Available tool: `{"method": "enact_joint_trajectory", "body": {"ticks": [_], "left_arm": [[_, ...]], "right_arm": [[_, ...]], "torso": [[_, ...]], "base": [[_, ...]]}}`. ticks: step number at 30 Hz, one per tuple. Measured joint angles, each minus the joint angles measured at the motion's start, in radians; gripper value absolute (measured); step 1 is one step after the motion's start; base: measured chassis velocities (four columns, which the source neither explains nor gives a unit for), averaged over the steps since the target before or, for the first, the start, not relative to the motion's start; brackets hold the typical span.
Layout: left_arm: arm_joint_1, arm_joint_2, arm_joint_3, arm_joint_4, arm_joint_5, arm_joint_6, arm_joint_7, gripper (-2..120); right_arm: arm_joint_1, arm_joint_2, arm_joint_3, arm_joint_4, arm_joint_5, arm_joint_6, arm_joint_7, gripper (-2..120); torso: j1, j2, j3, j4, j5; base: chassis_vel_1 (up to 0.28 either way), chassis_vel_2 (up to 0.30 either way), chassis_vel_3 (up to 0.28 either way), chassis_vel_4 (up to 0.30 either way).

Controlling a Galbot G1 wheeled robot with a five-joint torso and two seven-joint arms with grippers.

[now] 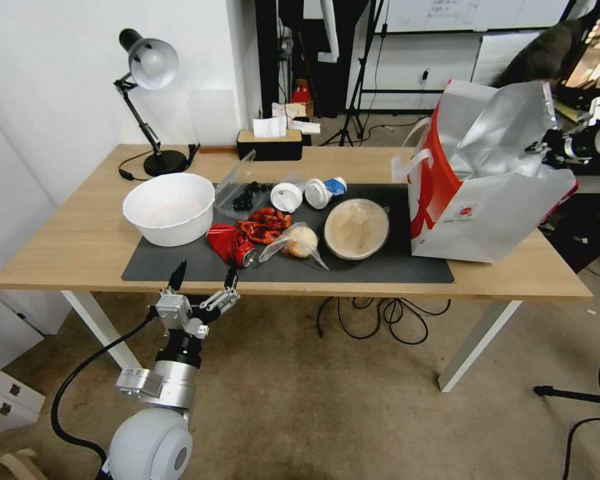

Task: Pick up the food delivery bag from the floor and place it on the table.

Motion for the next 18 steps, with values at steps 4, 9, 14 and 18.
{"method": "enact_joint_trajectory", "body": {"ticks": [4, 9, 14, 18], "left_arm": [[0.000, 0.000, 0.000, 0.000, 0.000, 0.000, 0.000, 100], [0.000, 0.000, -0.001, 0.000, 0.000, 0.000, -0.002, 100], [-0.001, 0.001, -0.002, 0.001, 0.000, 0.000, -0.002, 100], [-0.001, 0.002, -0.002, 0.003, -0.001, 0.000, -0.003, 100]], "right_arm": [[0.004, 0.004, -0.010, -0.003, -0.019, 0.000, -0.031, 36], [0.014, 0.011, -0.027, -0.004, -0.041, -0.001, -0.050, 54], [0.038, 0.017, -0.045, -0.008, -0.058, 0.000, -0.052, 69], [0.056, 0.018, -0.057, -0.002, -0.091, 0.003, -0.054, 82]], "torso": [[0.000, 0.000, 0.000, -0.0001, 0.0000], [0.000, 0.000, 0.000, -0.0001, 0.0000], [0.000, 0.000, 0.000, -0.0001, 0.0000], [0.000, 0.000, 0.000, -0.0001, 0.0001]], "base": [[0.000, 0.000, 0.000, 0.000], [0.000, 0.000, 0.000, 0.000], [0.000, 0.000, 0.000, 0.000], [0.000, 0.000, 0.000, 0.000]]}}
